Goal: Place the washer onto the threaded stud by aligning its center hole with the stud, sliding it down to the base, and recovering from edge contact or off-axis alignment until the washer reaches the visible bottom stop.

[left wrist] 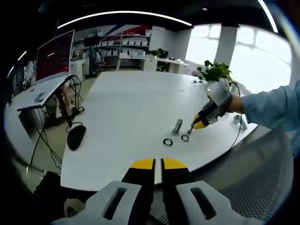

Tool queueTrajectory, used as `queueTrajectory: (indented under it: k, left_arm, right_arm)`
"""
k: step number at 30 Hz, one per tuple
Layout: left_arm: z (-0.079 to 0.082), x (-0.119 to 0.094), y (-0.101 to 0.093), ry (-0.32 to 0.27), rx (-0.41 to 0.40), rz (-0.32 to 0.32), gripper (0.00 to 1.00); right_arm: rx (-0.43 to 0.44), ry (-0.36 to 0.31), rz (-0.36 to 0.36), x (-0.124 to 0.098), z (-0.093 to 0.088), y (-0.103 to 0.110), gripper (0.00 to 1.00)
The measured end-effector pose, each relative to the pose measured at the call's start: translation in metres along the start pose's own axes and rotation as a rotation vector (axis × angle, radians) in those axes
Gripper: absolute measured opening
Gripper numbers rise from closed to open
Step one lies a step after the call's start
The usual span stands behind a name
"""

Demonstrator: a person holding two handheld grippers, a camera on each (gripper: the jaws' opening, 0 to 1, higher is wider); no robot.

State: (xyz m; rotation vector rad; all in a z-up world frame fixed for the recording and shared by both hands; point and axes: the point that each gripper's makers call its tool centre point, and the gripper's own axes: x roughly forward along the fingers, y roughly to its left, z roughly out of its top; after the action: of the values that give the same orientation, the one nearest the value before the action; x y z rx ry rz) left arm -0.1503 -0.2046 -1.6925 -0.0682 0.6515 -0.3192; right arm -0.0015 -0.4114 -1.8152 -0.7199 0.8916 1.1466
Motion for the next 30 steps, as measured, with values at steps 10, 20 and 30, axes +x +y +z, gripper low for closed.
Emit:
queueTrajectory:
  k: [10,20,30]
  left_arm:
    - [0.0,0.0,0.0,0.004,0.002,-0.003,0.02]
    - [0.0,0.0,0.0,0.004,-0.001,-0.001,0.02]
    - [0.0,0.001,0.0,0.006,-0.001,0.001,0.02]
  right_arm:
    - [-0.009,0.042,0.002,0.014,-0.009,-0.001,0.14]
    - [-0.024,0.091,0.01,0.024,-0.022,-0.003,0.06]
    - [-0.022,0.103,-0.018,0.017,-0.036,-0.014,0.12]
